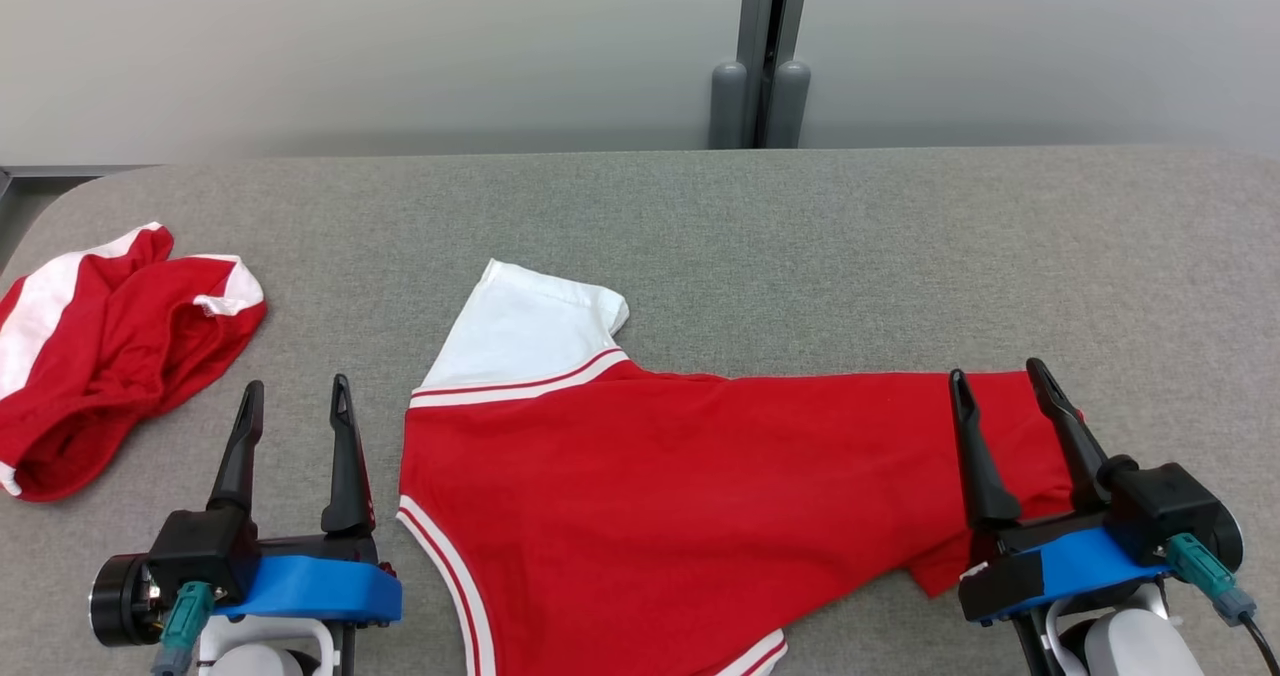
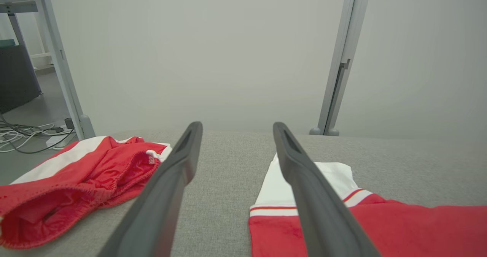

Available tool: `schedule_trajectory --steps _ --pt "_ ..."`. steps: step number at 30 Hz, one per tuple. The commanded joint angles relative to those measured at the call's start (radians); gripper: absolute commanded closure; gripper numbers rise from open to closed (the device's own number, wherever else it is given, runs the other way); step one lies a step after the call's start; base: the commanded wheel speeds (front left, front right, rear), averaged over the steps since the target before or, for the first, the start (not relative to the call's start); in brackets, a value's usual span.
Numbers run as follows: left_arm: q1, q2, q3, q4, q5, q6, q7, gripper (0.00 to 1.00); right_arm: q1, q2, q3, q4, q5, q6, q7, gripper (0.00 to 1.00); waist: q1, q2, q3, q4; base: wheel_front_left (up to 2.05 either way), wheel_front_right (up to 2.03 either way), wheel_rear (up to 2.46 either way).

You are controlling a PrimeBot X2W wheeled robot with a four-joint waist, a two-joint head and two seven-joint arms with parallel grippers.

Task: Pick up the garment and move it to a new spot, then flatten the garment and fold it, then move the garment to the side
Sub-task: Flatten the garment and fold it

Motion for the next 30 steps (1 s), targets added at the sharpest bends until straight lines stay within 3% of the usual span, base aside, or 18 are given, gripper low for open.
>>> schedule_trajectory --steps 1,11,18,30 --pt "-0.011 0.000 0.007 0.002 0.008 0.000 -0.005 0.00 -0.008 0.003 -0.003 -0.003 -0.009 0.000 -0.005 0.00 0.0000 0.0000 0.000 -0.001 0.00 0.00 0.00" --pt "-0.034 0.021 -0.024 0.056 0.062 -0.013 -0.005 0.00 -0.001 0.005 -0.002 0.002 -0.011 0.000 -0.006 0.00 0.0000 0.0000 0.002 -0.009 0.00 0.00 0.00" --pt "-0.056 0.033 -0.060 0.197 0.053 -0.029 0.006 0.00 0.001 0.005 -0.002 0.007 -0.004 0.000 -0.006 0.00 0.0000 0.0000 0.007 -0.013 0.00 0.00 0.00" --pt "-0.109 0.048 -0.127 0.397 -0.022 -0.050 0.154 0.00 -0.010 0.005 0.005 0.018 0.004 0.000 -0.006 0.00 0.0000 0.0000 0.012 -0.024 0.00 0.00 0.00"
